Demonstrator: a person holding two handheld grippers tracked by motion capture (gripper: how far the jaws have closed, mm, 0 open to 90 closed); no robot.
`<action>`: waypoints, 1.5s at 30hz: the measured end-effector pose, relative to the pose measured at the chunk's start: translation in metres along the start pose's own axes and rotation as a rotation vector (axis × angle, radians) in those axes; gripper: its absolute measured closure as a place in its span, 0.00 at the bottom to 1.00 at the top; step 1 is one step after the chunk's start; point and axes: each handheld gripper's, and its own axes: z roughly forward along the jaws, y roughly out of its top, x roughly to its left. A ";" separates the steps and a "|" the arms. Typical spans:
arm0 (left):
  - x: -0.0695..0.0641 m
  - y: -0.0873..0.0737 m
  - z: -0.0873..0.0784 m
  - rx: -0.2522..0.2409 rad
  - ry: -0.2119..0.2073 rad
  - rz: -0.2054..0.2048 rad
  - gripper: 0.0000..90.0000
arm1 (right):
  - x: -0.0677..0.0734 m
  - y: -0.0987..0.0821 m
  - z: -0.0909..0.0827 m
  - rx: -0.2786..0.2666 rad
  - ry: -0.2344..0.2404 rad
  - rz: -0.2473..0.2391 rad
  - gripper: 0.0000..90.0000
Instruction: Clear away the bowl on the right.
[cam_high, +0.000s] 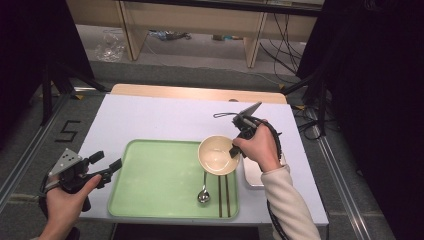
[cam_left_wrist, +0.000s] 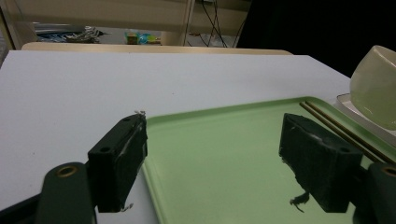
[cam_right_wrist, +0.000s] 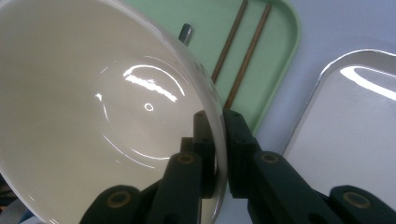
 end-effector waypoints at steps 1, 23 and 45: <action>0.000 0.000 0.000 -0.001 -0.001 -0.001 0.26 | 0.000 0.001 -0.001 0.014 0.010 -0.012 0.95; 0.000 0.000 0.000 0.002 0.000 -0.002 0.26 | 0.037 0.008 0.024 0.015 0.041 -0.090 0.94; 0.001 -0.001 0.001 -0.001 -0.008 -0.004 0.25 | 0.067 0.014 0.063 0.028 0.050 -0.107 0.95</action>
